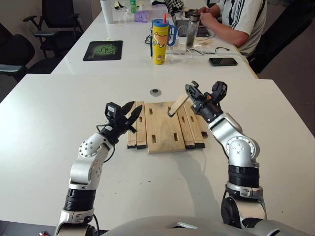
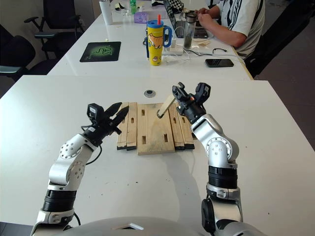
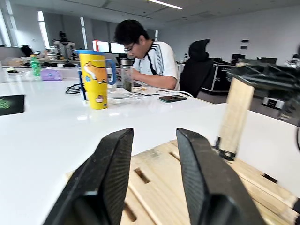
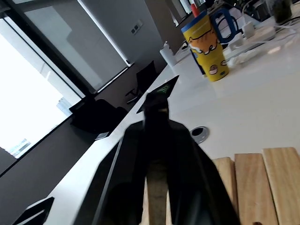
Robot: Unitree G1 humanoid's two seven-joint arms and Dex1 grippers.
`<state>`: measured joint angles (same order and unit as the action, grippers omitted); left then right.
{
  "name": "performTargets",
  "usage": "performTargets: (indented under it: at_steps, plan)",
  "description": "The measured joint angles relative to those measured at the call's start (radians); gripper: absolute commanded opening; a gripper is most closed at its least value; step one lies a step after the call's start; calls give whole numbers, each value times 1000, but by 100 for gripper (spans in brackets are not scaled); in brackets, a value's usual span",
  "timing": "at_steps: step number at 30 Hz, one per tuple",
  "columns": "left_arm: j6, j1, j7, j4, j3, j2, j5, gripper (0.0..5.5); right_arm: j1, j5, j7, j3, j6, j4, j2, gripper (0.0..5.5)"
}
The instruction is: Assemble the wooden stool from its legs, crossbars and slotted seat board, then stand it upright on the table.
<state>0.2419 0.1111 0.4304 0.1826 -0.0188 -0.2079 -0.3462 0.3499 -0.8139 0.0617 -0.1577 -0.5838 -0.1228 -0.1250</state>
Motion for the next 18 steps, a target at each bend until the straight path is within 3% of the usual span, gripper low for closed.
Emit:
performTargets:
  at_steps: [9, 18]
  plan:
    - [0, 2, -139, -81, -79, 47, 11, 0, -22, 256, 30, 17, 271, 172, 50, 41]
    - [11, 7, -175, -109, -81, 52, 32, 0, -20, 365, 31, 10, 401, 297, 92, 41]
